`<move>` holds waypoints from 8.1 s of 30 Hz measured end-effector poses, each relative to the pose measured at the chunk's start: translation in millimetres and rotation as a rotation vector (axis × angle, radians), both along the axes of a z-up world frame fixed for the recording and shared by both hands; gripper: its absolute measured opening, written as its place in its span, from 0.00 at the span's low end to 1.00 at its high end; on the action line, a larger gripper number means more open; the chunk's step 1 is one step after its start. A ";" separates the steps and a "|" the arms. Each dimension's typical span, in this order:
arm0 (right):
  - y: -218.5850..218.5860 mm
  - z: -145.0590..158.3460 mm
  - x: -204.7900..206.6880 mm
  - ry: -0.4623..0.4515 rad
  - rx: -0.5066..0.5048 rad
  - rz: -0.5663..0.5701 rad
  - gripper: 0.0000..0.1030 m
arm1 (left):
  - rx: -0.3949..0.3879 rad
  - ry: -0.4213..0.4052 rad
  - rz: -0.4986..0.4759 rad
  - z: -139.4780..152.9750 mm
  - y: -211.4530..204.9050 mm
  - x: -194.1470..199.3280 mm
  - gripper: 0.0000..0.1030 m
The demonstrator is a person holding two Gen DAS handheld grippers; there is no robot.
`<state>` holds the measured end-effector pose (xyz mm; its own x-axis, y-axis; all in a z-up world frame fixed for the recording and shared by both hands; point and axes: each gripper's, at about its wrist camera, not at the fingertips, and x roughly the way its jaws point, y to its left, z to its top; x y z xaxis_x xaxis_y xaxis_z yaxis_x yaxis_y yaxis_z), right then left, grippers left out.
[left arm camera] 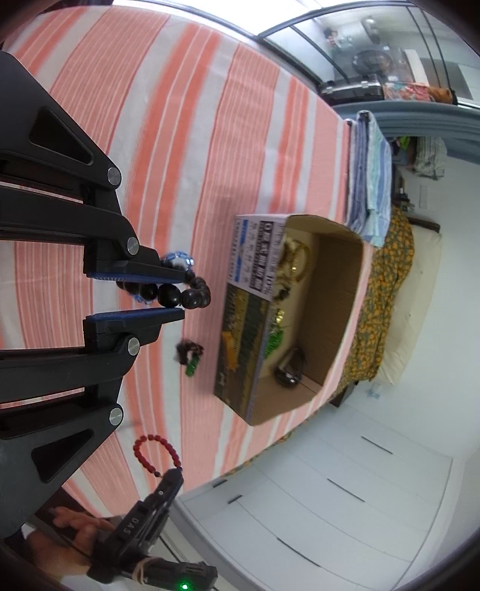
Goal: Organize jewelry
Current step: 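Carry both bracelets into the cardboard box and open both tools, then withdraw both tools from the box back over the bed, then reposition both tools toward the blue crystal bracelet and dark charm, then grasp the blue crystal bracelet with the left tool while the right tool grasps the dark charm, then carry the crystal bracelet and charm into the box and open both tools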
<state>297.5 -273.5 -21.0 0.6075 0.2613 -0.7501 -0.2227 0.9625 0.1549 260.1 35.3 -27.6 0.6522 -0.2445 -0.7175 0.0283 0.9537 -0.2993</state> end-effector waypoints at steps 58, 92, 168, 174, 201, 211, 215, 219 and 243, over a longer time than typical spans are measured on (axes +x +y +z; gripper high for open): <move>48.5 39.7 101.7 -0.122 -0.039 0.011 0.72 | 0.354 0.022 0.199 23.1 -34.2 101.9 0.99; -76.9 -121.9 149.3 0.082 -0.207 -0.140 1.00 | 0.358 0.112 0.355 -22.6 -47.1 86.3 0.99; -23.8 -10.1 -20.5 -0.211 -0.269 -0.096 1.00 | 0.205 0.041 0.241 -17.8 18.0 -10.3 0.98; -23.0 -24.1 -16.8 -0.138 -0.180 -0.086 1.00 | 0.291 0.060 0.193 -21.7 7.1 -2.1 1.00; 108.5 -110.2 79.0 0.082 -0.046 0.295 0.37 | 0.276 0.092 -0.034 -96.5 -41.1 46.0 0.19; 100.3 -95.9 77.0 0.088 -0.017 0.211 0.13 | 0.175 0.104 -0.007 -81.5 -19.4 43.4 0.07; 82.8 -64.7 58.2 0.088 0.061 0.206 0.13 | 0.139 0.093 0.002 -62.9 -14.0 37.8 0.06; 67.5 -35.9 45.5 0.084 0.097 0.198 0.12 | 0.116 0.084 0.006 -40.6 -9.0 27.1 0.06; 62.4 60.0 193.9 0.054 0.077 0.204 0.12 | 0.106 0.006 -0.105 69.8 -37.3 175.9 0.06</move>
